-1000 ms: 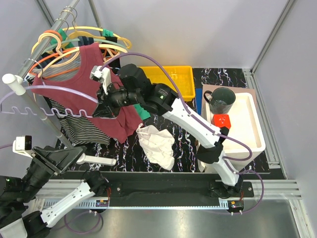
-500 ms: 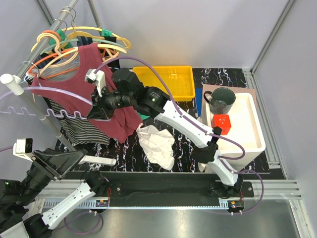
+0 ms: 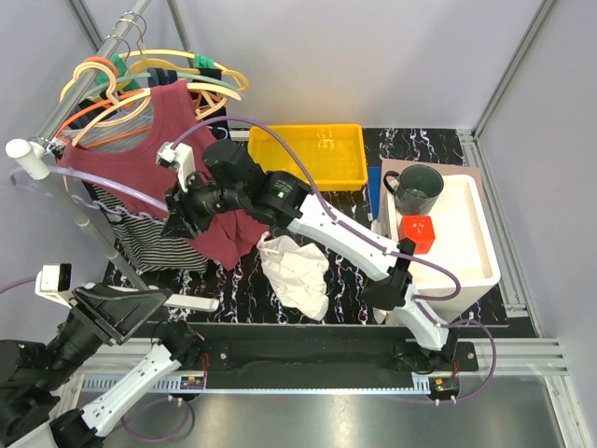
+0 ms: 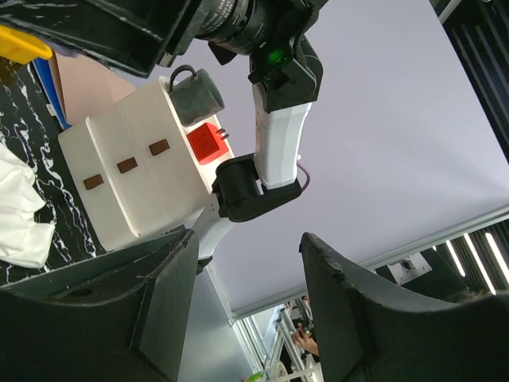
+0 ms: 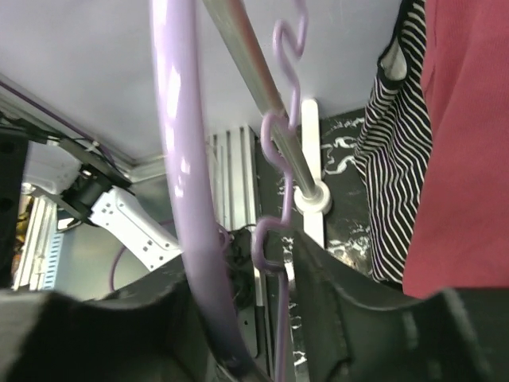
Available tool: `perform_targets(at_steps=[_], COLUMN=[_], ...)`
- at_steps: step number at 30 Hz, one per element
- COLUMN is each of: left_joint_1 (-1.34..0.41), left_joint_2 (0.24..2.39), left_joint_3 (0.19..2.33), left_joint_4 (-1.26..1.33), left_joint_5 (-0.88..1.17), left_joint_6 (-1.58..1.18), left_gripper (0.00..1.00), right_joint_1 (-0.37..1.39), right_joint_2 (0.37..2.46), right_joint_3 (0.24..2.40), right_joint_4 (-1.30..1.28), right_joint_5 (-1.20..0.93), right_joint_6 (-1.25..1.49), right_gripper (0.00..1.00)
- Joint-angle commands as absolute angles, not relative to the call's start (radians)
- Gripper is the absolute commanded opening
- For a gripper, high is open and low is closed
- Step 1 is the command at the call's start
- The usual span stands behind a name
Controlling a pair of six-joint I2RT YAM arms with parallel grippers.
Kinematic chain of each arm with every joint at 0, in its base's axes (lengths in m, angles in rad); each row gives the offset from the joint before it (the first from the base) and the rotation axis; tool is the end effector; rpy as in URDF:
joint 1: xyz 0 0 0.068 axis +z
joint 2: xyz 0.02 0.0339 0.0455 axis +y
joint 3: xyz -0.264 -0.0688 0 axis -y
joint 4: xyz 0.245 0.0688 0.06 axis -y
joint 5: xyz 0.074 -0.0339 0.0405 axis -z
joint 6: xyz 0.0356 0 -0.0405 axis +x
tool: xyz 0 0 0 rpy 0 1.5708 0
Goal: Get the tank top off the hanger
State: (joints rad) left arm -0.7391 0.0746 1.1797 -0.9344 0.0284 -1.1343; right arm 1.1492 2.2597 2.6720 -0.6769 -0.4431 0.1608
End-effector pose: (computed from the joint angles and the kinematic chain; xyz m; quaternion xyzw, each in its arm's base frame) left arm -0.0590 0.0524 0.3976 -0.1158 0.6338 -0.6215 0.4457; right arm 0.1869 0.4540 0.4427 -0.4851 0.6188 0.4995 0.3638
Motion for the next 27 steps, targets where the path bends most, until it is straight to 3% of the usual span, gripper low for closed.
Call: perform_targets(at_steps=[1,5,11,21,27], left_joint_1=[-0.729,-0.719,-0.712,-0.706,-0.707], left_joint_2=[0.112,0.176,0.25,0.35,0.537], left_joint_3=[1.173,1.175,1.137,1.034,1.149], left_joint_4=[-0.908,-0.907,-0.845,-0.577,-0.42], left_joint_5=[0.098,0.149,0.215,0.38,0.538], left_joint_6=[-1.115,-1.08,-1.02,-0.96,-0.83], left_gripper=[0.58,0.58,0.57,0.57,0.57], right_joint_1=[1.164,1.164,1.164,1.164,1.166], right_joint_2=[2.139,2.086,1.93,1.501,1.257], right_joint_3=[2.628,2.599,2.475,2.045,1.815], right_joint_4=[-0.655,-0.672,-0.722,-0.724,-0.721], right_joint_5=[-0.376,-0.345,-0.264,-0.091,0.08], right_joint_6=[0.182,0.196,0.193,0.221,0.261], right_gripper=[0.53,0.77,0.99,1.0,1.0])
